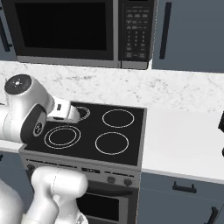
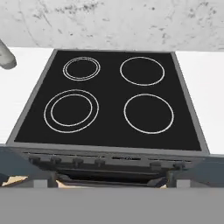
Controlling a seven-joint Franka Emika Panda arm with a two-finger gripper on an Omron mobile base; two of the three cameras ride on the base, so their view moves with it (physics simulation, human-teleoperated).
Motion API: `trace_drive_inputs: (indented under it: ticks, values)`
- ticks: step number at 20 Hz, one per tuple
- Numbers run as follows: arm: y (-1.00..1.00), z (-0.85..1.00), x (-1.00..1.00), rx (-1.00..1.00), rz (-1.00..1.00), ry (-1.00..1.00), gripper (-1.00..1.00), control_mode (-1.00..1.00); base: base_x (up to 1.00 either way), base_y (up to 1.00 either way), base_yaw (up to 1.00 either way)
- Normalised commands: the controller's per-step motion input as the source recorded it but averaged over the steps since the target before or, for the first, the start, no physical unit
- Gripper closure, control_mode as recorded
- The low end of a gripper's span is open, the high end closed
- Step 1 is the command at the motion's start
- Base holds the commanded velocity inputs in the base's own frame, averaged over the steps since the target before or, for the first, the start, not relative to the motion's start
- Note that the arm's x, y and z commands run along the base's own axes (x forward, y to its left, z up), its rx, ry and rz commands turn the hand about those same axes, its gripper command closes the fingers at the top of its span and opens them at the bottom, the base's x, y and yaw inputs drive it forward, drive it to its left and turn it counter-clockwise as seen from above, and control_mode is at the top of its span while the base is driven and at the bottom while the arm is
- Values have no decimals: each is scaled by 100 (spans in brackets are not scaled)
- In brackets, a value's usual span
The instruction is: Navigate to the fridge.
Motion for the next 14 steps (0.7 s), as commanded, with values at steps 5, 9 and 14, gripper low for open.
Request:
trace_drive_inputs:
  ticks: [5, 9, 14]
  values:
    - [-1, 32, -48, 1, 0, -45, -100, -100, 0, 0, 0]
    - [-1, 7, -15, 1, 0, -8, -100, 100, -71, -23, 0]
    - [0, 0, 0, 0, 0, 0, -100, 100, -100, -80, -6]
